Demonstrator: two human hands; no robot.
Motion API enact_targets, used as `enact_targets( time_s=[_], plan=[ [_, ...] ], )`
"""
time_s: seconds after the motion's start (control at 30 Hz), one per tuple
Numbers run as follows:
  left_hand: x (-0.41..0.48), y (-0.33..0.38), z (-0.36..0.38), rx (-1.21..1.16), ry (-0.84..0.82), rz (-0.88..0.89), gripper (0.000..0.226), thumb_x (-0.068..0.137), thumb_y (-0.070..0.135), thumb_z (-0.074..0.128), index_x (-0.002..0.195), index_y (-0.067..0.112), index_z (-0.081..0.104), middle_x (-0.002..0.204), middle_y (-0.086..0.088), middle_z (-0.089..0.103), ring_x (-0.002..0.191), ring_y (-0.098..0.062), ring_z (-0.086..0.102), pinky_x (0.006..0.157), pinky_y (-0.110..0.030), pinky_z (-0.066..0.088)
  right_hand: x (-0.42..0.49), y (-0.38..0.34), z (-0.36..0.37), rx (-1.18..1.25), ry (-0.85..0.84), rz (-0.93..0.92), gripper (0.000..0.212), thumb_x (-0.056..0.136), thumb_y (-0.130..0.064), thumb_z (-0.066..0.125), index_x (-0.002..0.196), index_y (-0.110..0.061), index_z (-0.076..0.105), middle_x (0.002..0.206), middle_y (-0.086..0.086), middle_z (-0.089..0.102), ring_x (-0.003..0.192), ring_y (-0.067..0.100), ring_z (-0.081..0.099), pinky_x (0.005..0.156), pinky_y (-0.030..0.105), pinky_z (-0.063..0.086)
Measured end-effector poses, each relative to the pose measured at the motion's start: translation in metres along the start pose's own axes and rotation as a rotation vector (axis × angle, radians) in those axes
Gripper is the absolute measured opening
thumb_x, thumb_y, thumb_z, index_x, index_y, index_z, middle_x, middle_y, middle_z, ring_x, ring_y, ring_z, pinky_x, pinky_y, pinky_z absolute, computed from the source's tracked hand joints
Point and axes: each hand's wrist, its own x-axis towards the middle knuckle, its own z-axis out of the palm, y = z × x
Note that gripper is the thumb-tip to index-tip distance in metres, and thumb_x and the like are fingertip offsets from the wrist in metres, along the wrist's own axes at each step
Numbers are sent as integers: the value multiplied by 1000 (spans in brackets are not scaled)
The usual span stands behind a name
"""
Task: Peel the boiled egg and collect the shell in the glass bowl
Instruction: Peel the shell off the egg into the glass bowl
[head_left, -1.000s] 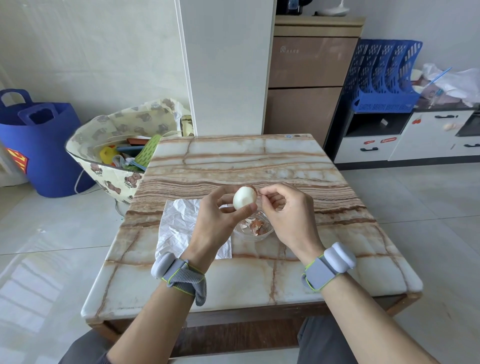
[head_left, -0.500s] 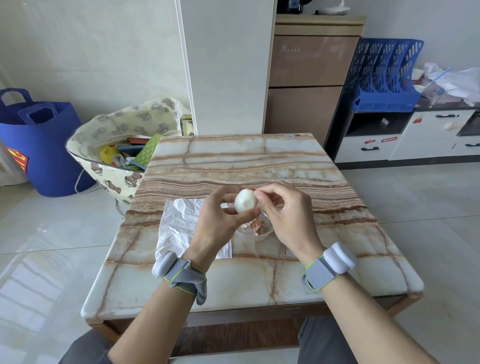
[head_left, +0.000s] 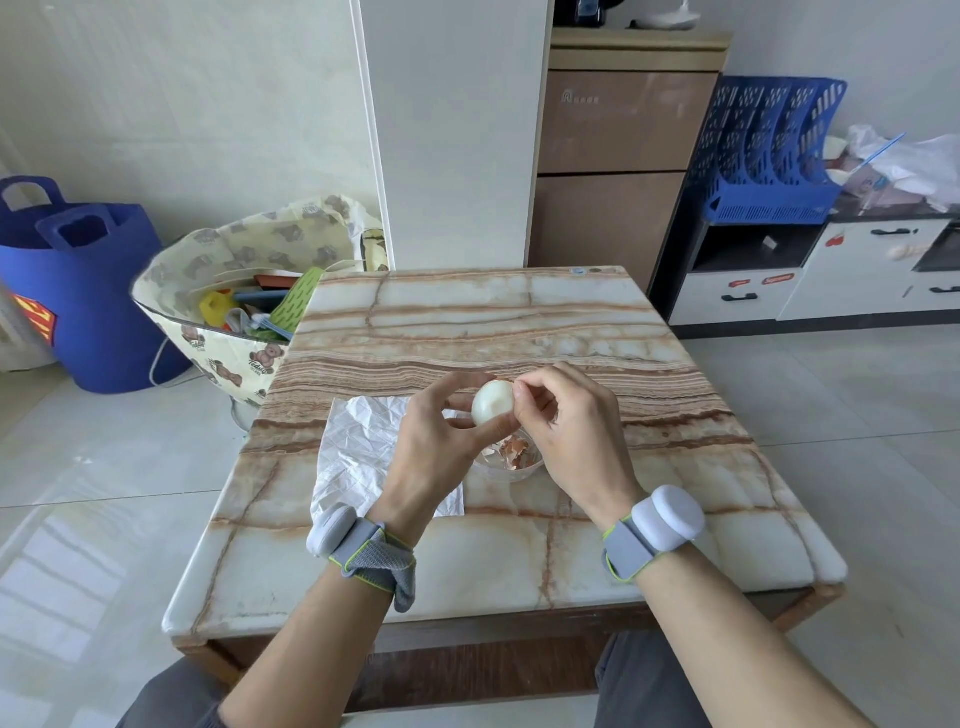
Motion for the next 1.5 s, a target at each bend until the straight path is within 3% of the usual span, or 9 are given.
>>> enact_targets(
  time_s=[0.4,0.6,0.93,1.1,1.33,1.5],
  plan=[
    [1,-1,1,-24,-15,7,42,72,19,93,109,19,74,80,4,78,67,-16,76,64,-22,58,0,1,2,71,30,57,11,92,-7,72,83,-12,68,77,-5,67,67,13,61,64,33,52],
    [2,-1,0,-13,-9,13,43,71,21,94,110,18,74,88,-8,78,70,-20,76,71,-29,61,0,1,3,103,19,79,10,93,-9,72,84,-12,68,77,-5,67,68,12,61,64,29,51],
    [3,-1,1,-21,-5,10,41,73,22,93,110,18,75,89,-11,78,75,-27,77,82,-46,63,1,4,4,185,-10,158,9,96,-12,69,87,-13,67,76,-8,67,68,10,61,65,26,51],
    [3,0,2,-72,2,-14,38,76,19,91,110,14,75,84,-8,78,80,-34,77,86,-53,62,1,4,3,279,-3,208,10,98,-11,67,89,-14,69,76,-12,67,69,3,61,67,14,47],
    [4,-3,2,-135,3,-36,40,79,16,89,114,9,73,79,-2,76,76,-27,76,88,-55,61,1,6,1,295,21,249,10,100,-11,67,90,-13,69,77,-12,67,71,2,60,69,17,48],
    [4,-4,2,-146,7,-42,40,79,18,89,115,11,73,90,-12,76,79,-31,77,89,-52,62,1,8,-1,305,57,268,11,99,-11,68,88,-10,69,75,-9,67,68,2,58,67,20,48]
  ],
)
